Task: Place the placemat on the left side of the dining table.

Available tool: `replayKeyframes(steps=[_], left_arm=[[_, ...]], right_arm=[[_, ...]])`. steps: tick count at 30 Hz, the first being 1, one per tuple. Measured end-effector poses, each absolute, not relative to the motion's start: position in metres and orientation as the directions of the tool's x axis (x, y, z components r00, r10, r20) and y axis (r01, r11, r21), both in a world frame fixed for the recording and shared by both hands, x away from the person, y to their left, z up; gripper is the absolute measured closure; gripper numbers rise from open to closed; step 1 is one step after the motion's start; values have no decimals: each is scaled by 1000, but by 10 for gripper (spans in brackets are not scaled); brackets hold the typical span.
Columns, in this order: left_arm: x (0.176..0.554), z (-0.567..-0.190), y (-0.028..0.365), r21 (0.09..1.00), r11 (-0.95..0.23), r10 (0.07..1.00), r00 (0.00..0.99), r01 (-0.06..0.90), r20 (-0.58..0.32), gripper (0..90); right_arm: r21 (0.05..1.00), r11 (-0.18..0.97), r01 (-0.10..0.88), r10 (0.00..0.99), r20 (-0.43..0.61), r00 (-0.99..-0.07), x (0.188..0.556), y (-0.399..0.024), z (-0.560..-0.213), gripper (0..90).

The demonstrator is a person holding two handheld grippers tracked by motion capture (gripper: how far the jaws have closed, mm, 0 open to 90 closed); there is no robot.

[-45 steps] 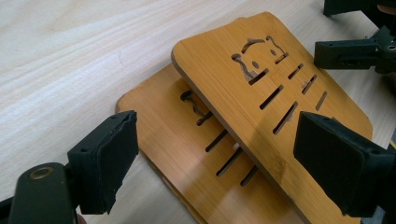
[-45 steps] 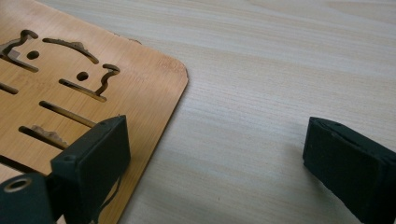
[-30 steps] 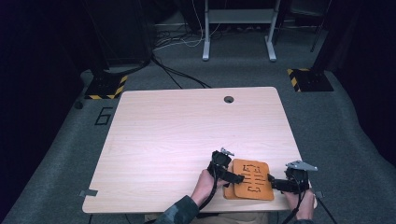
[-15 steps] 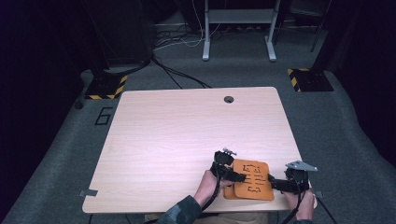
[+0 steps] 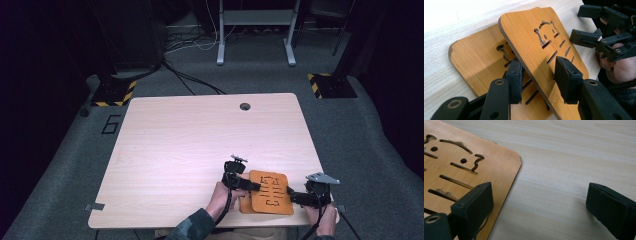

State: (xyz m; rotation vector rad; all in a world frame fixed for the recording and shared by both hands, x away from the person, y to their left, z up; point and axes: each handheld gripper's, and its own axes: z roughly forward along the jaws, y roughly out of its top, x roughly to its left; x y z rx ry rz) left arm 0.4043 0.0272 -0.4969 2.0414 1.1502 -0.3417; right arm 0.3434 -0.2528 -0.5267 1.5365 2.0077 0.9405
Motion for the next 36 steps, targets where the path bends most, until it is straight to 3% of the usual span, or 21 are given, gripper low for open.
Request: replayKeyframes(steps=[11,17,36], left_arm=[[406,-493,32,481,-279,586,544,831,-601,657],[406,-493,35,471,-233,556,514,851,-653,729],[399,-471,43,459,-146,433,474,876,-767,866]], right_arm=[[739,137,660,953,85,-292,344,-256,-527,50],[772,21,636,942,198,-271,342,-270,-526,38],[794,-58,605,948,234,-215,340,-277,-526,32]])
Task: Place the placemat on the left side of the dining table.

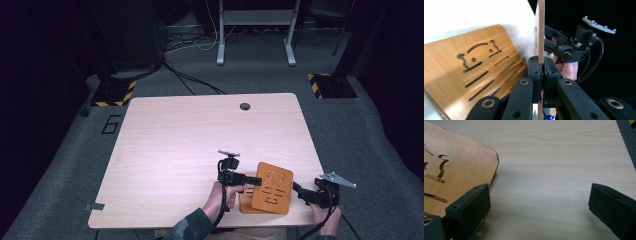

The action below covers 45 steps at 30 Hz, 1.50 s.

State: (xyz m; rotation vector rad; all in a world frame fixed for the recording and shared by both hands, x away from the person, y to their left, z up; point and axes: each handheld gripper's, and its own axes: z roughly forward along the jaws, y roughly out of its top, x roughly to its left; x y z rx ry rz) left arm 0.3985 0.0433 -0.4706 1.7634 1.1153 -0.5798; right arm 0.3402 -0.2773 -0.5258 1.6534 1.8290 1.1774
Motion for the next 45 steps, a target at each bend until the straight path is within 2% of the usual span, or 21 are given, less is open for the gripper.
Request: replayKeyframes(steps=[12,29,45], left_arm=[[397,-452,48,496,-150,458,505,855,-732,868],[408,-421,83,558,-140,500,545,818,-672,869],[419,-408,128,599,-96,557,542,795,-630,868]], right_arm=[[792,-65,607,947,241,-213,340,-278,-526,33],[783,-37,620,956,209,-207,342,-274,-526,36],[734,73,675,977,84,-196,348,-259,-528,29]])
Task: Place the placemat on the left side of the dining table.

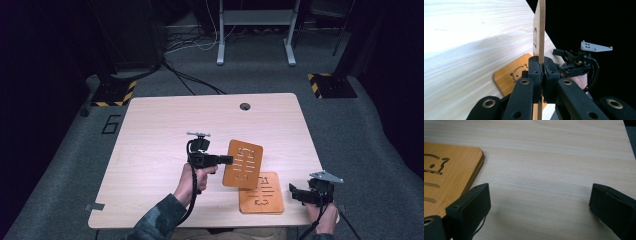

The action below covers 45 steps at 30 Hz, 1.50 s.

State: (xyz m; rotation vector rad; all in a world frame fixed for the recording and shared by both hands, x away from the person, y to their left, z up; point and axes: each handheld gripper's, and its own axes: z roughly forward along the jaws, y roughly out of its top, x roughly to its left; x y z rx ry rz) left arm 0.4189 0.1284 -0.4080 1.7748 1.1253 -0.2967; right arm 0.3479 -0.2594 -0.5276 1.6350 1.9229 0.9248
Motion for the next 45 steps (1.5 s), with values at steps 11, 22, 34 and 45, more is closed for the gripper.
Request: replayKeyframes(steps=[11,22,34,45], left_arm=[[424,-404,152,616,-70,593,529,785,-607,868],[428,-396,182,631,-37,632,508,775,-586,869],[433,-392,212,635,-7,665,477,773,-574,869],[433,-386,244,642,31,707,437,766,-556,869]], right_arm=[[721,130,681,981,9,-196,349,-253,-529,28],[721,132,680,981,4,-194,349,-252,-529,25],[722,130,680,981,5,-193,349,-252,-529,25],[721,134,680,981,1,-195,349,-252,-529,26]])
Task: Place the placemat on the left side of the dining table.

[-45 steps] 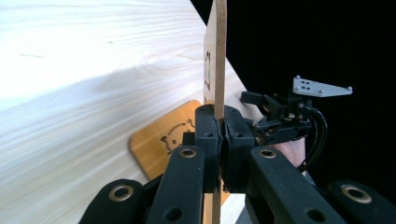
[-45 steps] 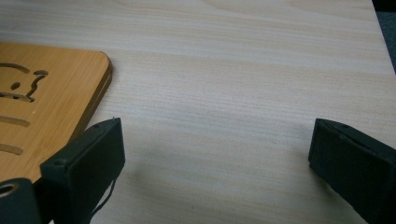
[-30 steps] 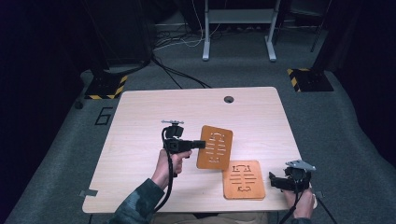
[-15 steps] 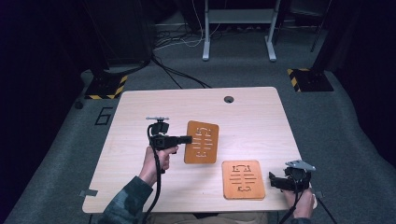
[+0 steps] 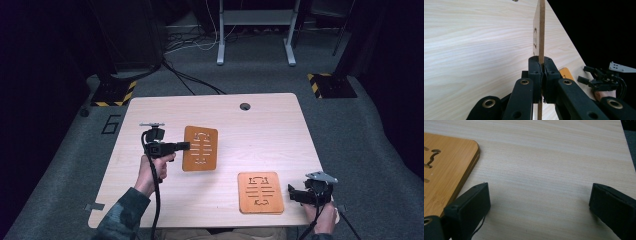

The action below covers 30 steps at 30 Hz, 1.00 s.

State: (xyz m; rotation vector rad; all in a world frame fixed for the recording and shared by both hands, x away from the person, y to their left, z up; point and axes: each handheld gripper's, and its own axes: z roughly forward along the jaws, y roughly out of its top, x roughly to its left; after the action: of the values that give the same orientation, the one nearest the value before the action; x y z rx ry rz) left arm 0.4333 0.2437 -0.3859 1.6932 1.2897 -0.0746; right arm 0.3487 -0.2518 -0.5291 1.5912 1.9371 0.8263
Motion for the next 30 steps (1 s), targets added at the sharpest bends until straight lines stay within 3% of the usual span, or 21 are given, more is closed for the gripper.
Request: replayKeyframes(steps=[30], left_arm=[[444,-376,306,627,58,786,352,777,-509,869]], right_arm=[[720,135,680,981,1,-195,349,-252,-529,25]])
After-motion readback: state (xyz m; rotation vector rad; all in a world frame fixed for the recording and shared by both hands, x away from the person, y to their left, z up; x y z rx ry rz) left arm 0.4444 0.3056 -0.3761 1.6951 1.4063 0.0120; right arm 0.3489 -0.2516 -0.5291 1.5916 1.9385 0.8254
